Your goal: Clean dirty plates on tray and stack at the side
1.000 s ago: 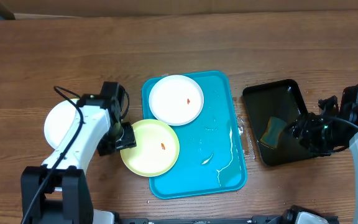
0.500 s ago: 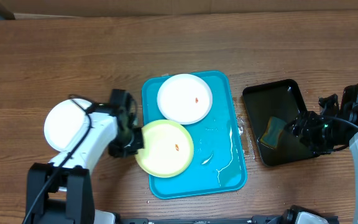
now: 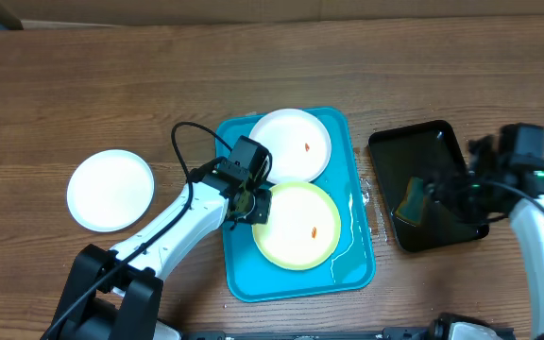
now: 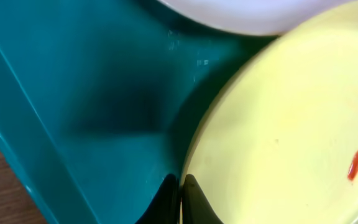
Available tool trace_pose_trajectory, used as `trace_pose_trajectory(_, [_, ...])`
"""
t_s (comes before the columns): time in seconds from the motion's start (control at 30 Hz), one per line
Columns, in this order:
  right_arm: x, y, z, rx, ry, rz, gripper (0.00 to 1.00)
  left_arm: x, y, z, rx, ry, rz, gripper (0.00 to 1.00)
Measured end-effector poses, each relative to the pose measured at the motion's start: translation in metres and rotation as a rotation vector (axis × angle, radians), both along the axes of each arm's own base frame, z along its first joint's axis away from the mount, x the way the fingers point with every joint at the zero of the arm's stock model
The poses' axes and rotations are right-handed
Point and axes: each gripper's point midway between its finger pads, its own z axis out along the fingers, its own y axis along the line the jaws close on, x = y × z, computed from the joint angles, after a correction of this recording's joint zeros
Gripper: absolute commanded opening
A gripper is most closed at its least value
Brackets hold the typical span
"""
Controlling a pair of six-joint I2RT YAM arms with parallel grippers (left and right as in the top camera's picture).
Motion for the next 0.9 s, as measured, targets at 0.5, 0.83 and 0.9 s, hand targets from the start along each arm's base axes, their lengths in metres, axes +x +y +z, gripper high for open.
trace_pose_trajectory(0.5, [0.011, -0.005, -0.105, -0.183, 0.205, -0.091, 0.04, -0.009, 0.001, -0.001, 0.002, 0.035, -0.029, 0.04])
trace_pose_trajectory(0.83, [-0.008, -0.009, -0.094, -0.211, 0.312, -0.08, 0.35, -0.011, 0.0, -0.002, 0.001, 0.036, -0.062, 0.04])
trace_pose_trajectory(0.9, [-0.009, -0.01, -0.083, -0.219, 0.313, -0.066, 0.46, -0.01, -0.001, -0.003, -0.003, 0.033, -0.063, 0.04])
